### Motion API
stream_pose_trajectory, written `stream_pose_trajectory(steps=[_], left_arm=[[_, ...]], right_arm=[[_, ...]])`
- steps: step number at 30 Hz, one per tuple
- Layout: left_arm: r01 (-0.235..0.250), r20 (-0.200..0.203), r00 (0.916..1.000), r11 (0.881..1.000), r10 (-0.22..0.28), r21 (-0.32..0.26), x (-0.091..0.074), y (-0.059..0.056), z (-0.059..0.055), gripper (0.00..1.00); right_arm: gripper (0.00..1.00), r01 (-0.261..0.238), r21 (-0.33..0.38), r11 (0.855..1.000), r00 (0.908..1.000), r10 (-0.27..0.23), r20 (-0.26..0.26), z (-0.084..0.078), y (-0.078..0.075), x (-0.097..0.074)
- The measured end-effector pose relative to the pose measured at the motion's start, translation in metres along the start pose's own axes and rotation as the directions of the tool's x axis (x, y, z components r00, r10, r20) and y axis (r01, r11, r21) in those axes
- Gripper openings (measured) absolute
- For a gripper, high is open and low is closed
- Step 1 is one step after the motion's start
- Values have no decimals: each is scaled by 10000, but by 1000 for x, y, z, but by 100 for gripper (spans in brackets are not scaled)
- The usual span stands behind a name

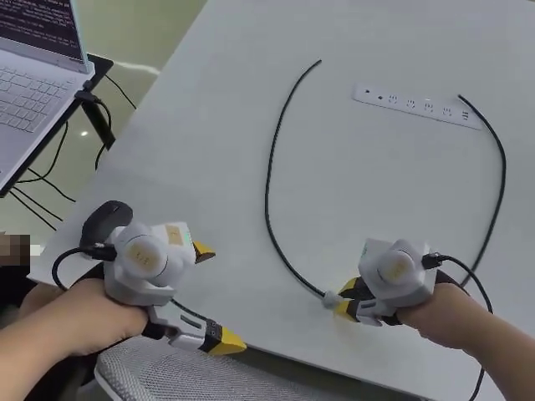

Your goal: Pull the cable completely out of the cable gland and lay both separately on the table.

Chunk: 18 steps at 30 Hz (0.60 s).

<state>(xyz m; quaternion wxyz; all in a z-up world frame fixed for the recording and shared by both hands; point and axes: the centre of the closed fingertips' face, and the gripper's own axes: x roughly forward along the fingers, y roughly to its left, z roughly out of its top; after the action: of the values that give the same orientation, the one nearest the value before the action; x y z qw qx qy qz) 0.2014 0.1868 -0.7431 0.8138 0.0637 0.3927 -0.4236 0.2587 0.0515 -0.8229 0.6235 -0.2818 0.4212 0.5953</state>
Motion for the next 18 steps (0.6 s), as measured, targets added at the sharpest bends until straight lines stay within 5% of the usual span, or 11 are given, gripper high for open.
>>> stream_pose_trajectory(steps=[18], left_arm=[[194,110,9997,9994,-197,284,7,-13,14,88]], right_arm=[[7,-77,474,9988,9983,49,583,20,11,-26]])
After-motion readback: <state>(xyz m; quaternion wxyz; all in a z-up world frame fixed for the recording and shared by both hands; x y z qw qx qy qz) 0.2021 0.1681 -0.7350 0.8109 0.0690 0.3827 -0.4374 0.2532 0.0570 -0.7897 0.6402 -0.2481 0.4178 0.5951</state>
